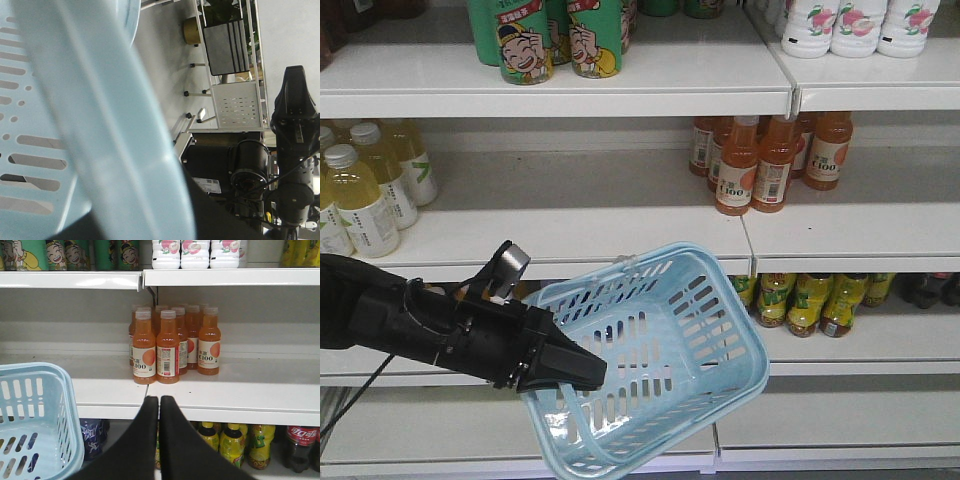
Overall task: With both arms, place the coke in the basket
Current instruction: 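Hold the basket in the left gripper while turning the base away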
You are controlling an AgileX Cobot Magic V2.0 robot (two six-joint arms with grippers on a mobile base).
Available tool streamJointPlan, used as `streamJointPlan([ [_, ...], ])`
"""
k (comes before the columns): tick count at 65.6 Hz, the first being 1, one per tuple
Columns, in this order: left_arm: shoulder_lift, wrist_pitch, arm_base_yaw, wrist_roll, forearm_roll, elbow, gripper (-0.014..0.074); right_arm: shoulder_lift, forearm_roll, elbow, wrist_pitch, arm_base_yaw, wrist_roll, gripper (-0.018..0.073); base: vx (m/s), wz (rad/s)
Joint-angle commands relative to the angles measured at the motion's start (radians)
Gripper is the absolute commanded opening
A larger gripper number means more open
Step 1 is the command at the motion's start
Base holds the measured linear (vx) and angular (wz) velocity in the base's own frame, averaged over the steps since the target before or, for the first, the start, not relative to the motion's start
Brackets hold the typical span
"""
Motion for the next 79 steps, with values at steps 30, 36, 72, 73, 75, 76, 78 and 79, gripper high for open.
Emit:
streamJointPlan([
  [30, -0.048, 0.082, -0.006, 0.017, -0.046, -0.018, -0.0008, -0.015, -0.005, 0.011, -0.071, -0.004, -0.001, -0.0009, 0.00, 0.00],
  [36, -0.048, 0.082, -0.006, 0.017, -0.046, -0.018, -0.0008, -0.015, -0.005, 0.011, -0.071, -0.004, -0.001, -0.0009, 0.00, 0.00],
  [72, -0.048, 0.082, -0.006, 0.017, -0.046, -0.018, -0.0008, -0.015, -0.005, 0.011, -0.071, -0.004, -0.001, -0.0009, 0.00, -0.02],
  [73, -0.048, 0.082, -0.006, 0.017, -0.046, -0.018, -0.0008, -0.015, -0.005, 0.011, -0.071, -0.004, -0.001, -0.0009, -0.03, -0.11],
  [75, -0.048, 0.082, -0.006, 0.017, -0.046, -0.018, -0.0008, -0.015, -0.005, 0.011, -0.071, -0.004, -0.001, -0.0009, -0.03, -0.12],
  [76, -0.048, 0.082, -0.006, 0.017, -0.046, -0.018, -0.0008, -0.015, -0.005, 0.011, -0.071, -0.004, -0.001, -0.0009, -0.04, -0.14],
  [78, -0.048, 0.082, -0.006, 0.017, -0.046, -0.018, -0.0008, -0.015, -0.005, 0.011, -0.071, -0.004, -0.001, -0.0009, -0.04, -0.15],
  [79, -0.048, 0.082, -0.006, 0.017, -0.046, -0.018, -0.0008, -0.015, -0.005, 0.011, -0.071, -0.004, -0.001, -0.0009, -0.04, -0.16],
])
